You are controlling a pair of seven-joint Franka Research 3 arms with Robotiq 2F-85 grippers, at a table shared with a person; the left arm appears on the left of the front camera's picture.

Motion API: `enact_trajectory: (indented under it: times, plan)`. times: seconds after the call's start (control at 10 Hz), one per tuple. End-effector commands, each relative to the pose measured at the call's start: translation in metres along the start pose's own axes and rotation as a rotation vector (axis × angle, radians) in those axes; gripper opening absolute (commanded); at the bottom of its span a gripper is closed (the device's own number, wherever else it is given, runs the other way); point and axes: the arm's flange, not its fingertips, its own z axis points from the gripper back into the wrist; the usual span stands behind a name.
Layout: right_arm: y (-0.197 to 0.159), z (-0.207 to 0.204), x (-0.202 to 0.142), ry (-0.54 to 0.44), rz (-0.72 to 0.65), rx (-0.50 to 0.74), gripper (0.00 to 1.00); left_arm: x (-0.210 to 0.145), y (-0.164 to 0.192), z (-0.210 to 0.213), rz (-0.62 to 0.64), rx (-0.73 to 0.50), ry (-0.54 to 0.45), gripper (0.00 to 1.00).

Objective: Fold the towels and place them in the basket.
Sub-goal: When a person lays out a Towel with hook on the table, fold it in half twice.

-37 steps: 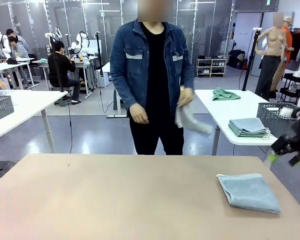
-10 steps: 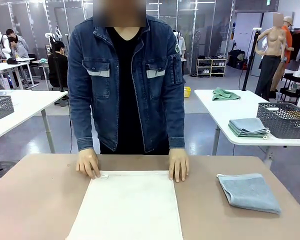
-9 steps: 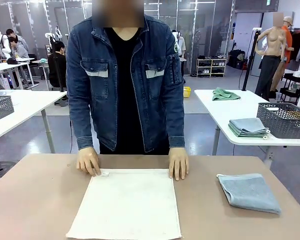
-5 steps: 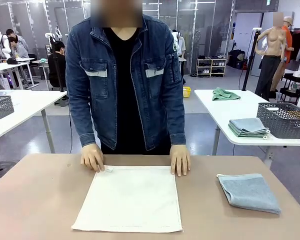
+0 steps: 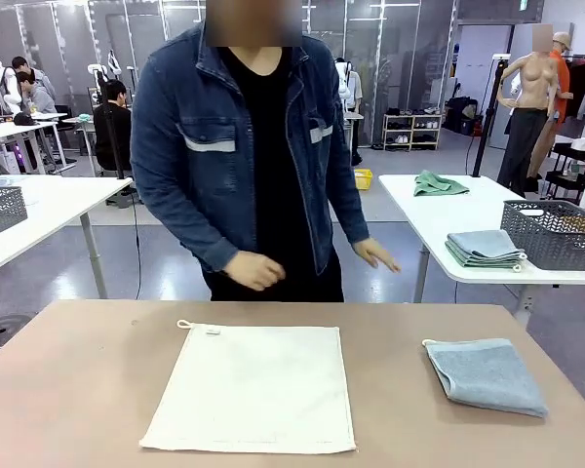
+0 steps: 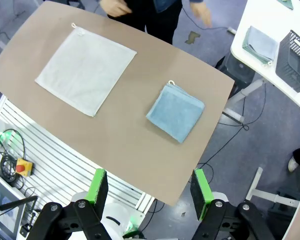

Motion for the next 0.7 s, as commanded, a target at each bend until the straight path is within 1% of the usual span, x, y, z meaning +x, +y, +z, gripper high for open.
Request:
enact_trajectory:
  times: [0.0,0.1,0.2,0.3,0.4,0.5,0.6]
  plan:
    - [0.000,0.000,0.000,0.000,0.000,0.000,0.83,0.000,0.000,0.000,0.000,0.000,0.000,1.00]
    - [0.024,-0.008,0.006,0.019,0.200,0.009,0.83,0.005,-0.013,-0.004,-0.147,0.043,-0.018,1.00]
    - [0.045,-0.020,0.011,0.019,0.360,0.019,0.83,0.012,-0.027,-0.021,-0.296,0.031,-0.009,1.00]
    - [0.068,-0.036,0.014,0.024,0.522,0.048,0.83,0.012,-0.040,-0.040,-0.435,0.044,-0.007,1.00]
    - [0.086,-0.056,0.017,0.040,0.623,0.052,0.83,0.011,-0.049,-0.059,-0.550,0.027,-0.017,1.00]
    - [0.106,-0.083,0.017,0.088,0.728,0.062,0.83,0.010,-0.055,-0.083,-0.619,-0.019,-0.014,1.00]
    - [0.125,-0.115,0.016,0.118,0.831,0.071,0.83,0.009,-0.062,-0.115,-0.688,-0.028,0.017,1.00]
